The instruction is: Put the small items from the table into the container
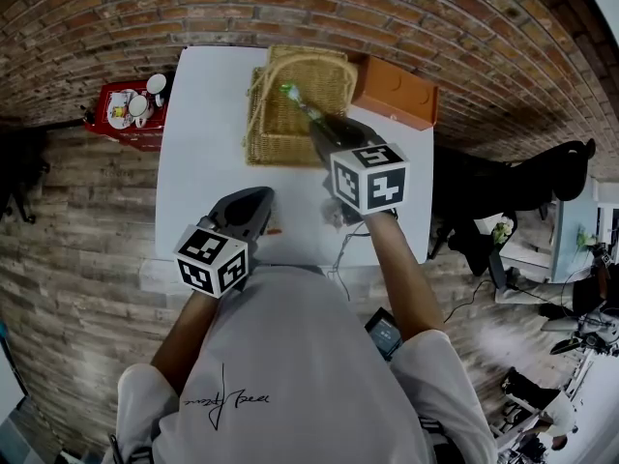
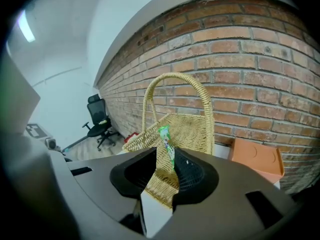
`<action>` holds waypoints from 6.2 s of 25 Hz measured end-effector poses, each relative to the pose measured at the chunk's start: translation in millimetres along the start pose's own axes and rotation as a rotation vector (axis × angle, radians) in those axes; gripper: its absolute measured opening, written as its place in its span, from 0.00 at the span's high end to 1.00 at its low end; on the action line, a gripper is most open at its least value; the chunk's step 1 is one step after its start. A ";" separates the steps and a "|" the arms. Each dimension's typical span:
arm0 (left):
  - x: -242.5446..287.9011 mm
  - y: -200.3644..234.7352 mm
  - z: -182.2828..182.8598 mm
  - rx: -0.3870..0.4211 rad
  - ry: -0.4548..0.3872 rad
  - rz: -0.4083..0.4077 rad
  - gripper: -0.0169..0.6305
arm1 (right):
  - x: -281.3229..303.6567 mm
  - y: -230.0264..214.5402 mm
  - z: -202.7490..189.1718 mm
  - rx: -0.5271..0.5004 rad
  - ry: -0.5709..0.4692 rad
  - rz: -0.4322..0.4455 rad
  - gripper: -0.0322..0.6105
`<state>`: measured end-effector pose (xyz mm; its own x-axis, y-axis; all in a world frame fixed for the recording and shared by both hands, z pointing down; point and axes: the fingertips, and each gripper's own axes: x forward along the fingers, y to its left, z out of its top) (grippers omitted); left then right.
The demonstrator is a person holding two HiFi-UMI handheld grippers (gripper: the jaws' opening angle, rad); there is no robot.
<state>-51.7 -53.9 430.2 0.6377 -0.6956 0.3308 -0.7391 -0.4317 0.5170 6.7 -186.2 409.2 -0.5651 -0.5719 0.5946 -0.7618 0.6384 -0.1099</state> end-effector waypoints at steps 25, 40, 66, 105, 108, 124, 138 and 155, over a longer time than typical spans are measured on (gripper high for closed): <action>-1.1 -16.0 2.5 -0.010 0.010 -0.028 0.96 | -77.6 56.6 -1.0 0.104 -0.205 0.072 0.90; -8.2 -28.9 -3.2 0.020 0.024 -0.045 0.96 | -93.6 79.2 -57.8 0.117 -0.135 0.059 0.92; -18.3 -15.6 -13.3 0.005 0.019 0.005 0.96 | -86.6 99.5 -93.6 0.174 -0.082 0.045 0.92; -1.8 68.2 -168.1 -0.272 0.420 0.212 0.69 | -89.4 102.8 -112.6 0.192 -0.026 0.072 0.92; 1.9 71.9 -178.1 -0.331 0.443 0.204 0.67 | -90.6 102.9 -113.7 0.194 -0.027 0.070 0.92; 15.3 77.7 -193.6 -0.346 0.506 0.216 0.65 | -91.8 103.3 -115.1 0.208 -0.029 0.073 0.92; 17.8 81.3 -196.7 -0.337 0.524 0.228 0.67 | -88.6 102.5 -113.0 0.211 -0.029 0.078 0.92; 21.1 71.3 -184.6 -0.329 0.474 0.162 0.80 | -88.7 102.0 -113.7 0.218 -0.030 0.078 0.92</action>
<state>-50.9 6.6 619.8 0.6054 -0.3732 0.7030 -0.7774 -0.0880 0.6228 15.2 -11.8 435.8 -0.6317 -0.5427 0.5536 -0.7640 0.5571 -0.3256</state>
